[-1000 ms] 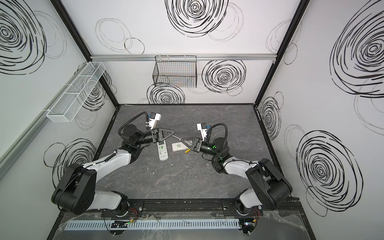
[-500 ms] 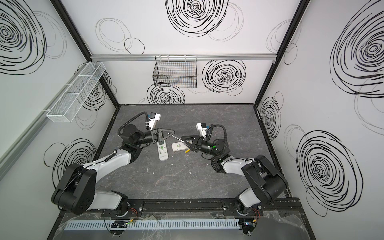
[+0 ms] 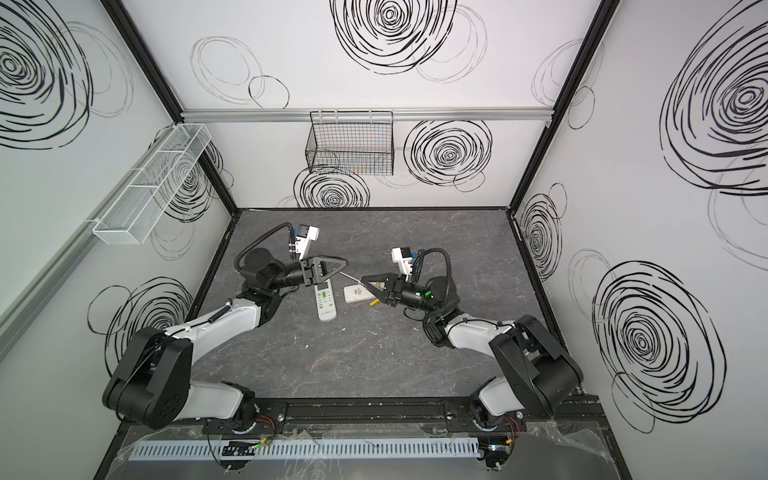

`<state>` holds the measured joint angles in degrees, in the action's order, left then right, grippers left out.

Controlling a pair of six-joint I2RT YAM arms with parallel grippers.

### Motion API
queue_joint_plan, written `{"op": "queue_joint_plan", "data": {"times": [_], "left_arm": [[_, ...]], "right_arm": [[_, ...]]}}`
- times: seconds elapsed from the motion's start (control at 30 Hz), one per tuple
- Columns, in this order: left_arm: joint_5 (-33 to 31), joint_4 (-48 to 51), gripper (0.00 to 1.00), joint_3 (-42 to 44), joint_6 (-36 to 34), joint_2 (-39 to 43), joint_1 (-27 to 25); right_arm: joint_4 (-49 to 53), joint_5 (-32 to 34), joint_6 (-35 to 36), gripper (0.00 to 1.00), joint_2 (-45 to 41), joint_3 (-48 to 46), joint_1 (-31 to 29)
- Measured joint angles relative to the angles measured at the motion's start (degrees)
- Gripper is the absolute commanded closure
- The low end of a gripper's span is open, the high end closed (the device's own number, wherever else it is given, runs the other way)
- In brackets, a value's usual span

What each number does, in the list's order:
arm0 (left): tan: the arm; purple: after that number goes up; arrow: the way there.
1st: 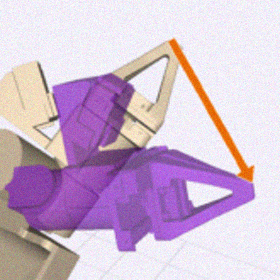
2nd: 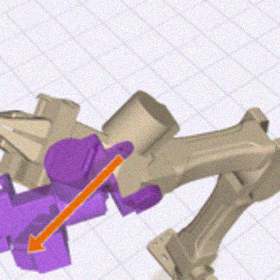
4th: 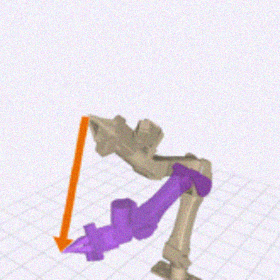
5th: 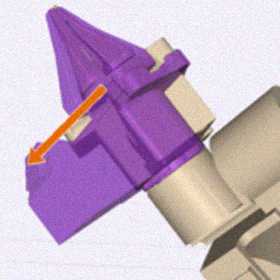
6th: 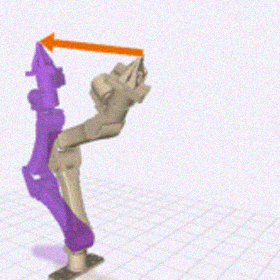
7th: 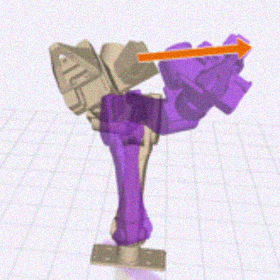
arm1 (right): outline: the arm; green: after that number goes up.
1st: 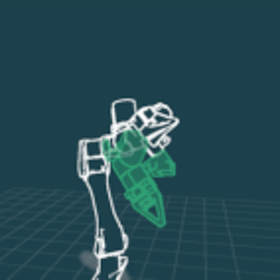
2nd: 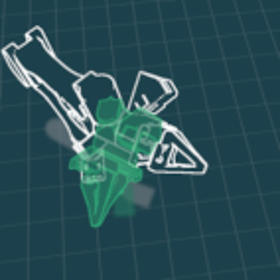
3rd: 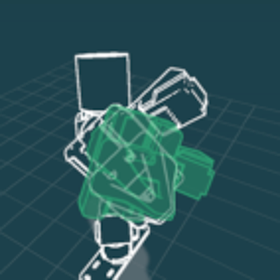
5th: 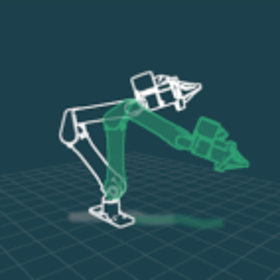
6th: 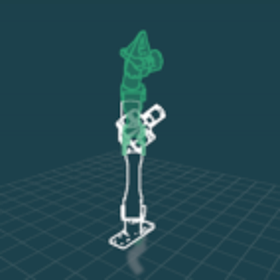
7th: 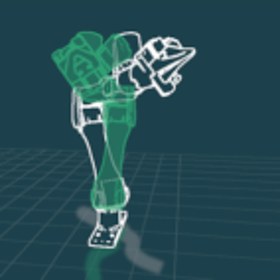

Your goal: Unload the batteries from the remote control

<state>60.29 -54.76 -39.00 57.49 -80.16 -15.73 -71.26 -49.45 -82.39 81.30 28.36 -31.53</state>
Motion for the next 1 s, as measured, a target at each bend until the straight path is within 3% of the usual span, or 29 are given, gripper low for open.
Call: {"op": "queue_joint_plan", "data": {"times": [0.13, 0.3, 0.5, 0.77, 0.93, 1.0], "left_arm": [[-0.04, 1.27, 0.37, -0.22, 0.22, 0.02, 2.27], [0.13, 5.42, 0.34, -1.79, -1.55, 0.15, 5.11], [-0.68, 23.3, 0.33, -6.16, -14.08, 0.46, 4.61], [-12.48, 48.94, 0.34, -12.66, -33.35, -0.11, 1.33], [-21.09, 56.52, 0.17, -13.18, -38.86, -2.89, -2.05], [-24.33, 58.23, 0.15, -13.14, -39.26, -4.44, -3.72]], "right_arm": [[16.81, -1.29, 14.69, 1.0, -5.46, 2.8, 4.33], [35.87, -0.81, 39.32, 1.0, -13.64, 6.51, 8.07], [46.82, 0.13, 62.18, 1.0, -17.55, 6.56, 8.24], [58.77, 4.35, 83.91, 1.0, -17.62, 6.6, 8.24], [69.55, 7.74, 93.7, 1.0, -15.19, 11.78, 8.63], [73.92, 8.31, 96.28, 1.0, -11.17, 17.03, 9.14]]}}
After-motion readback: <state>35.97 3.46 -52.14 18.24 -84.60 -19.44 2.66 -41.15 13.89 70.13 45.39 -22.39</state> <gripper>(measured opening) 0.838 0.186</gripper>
